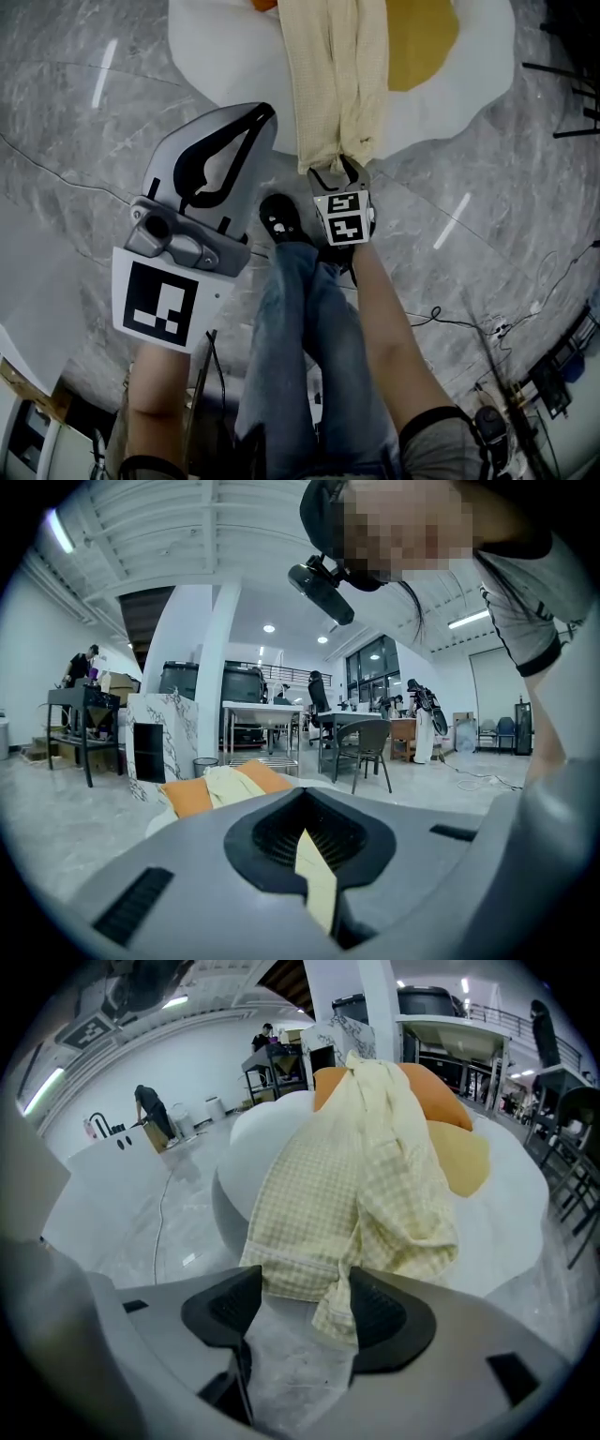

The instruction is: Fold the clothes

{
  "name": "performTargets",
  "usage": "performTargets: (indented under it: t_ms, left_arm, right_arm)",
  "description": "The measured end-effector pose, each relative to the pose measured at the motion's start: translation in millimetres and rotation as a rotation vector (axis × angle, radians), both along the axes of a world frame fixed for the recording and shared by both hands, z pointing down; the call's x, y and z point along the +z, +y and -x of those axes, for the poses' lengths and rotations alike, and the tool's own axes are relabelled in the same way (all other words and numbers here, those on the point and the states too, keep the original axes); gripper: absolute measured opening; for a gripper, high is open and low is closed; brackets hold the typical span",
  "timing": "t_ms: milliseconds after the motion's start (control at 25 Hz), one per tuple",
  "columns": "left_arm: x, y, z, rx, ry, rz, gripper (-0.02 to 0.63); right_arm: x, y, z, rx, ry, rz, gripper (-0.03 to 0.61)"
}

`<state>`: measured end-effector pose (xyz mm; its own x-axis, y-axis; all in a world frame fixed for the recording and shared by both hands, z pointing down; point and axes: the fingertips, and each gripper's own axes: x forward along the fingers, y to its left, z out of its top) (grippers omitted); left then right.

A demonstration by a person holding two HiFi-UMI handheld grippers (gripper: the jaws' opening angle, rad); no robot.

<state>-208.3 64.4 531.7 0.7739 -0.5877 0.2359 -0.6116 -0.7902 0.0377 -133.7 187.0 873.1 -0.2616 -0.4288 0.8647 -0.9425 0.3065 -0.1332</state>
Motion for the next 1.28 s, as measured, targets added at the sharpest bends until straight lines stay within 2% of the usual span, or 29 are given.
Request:
performTargets:
  t_ms: [240,280,320,400,520,720,1000,1280]
  left_arm:
    - [8.2,-10.3,9.5,-0.006,-0.017,-0.003,0.003]
    - [8.0,-12.6,10.8,-0.009,-0.017,-0.004,0.003]
    - [7.4,-14.9,11.9,-0.013,-0.015,-0.005,0.003]
    - [4.7,-18.0,11.6,-0.018,-0.007,-0.005,0.003]
    - [-6.1,-18.3,3.0,-0.012,0.005,-0.006,0.003]
    - [-31.9,-30.8,-6.8,-0.002,0.018,-0.01,0.003]
    - [-77.6,-57.1,-16.5,0.001,0.037,-0.026,0.003]
    - [-115.1,-77.6,-20.2,-0.006,0.052,-0.029,0.003]
  right_arm:
    - [19.1,-12.2,-5.4,0.06,0.057,0.031,0.271]
    - [18.3,-13.9,-7.4,0.065,0.064,0.033,0.253]
    - [16.1,-14.9,-10.4,0.073,0.071,0.032,0.211]
    - [8.7,-13.2,-19.0,0.098,0.084,0.03,0.041]
    - [-11.3,-6.4,-27.1,0.09,0.086,0.017,0.032]
    - [-60.5,-14.7,-28.8,0.027,0.147,-0.046,0.029]
    - [-139.3,-55.5,-57.1,0.027,0.248,-0.16,0.028]
    - [-218.1,-112.9,-74.4,0.029,0.265,-0.284,0.028]
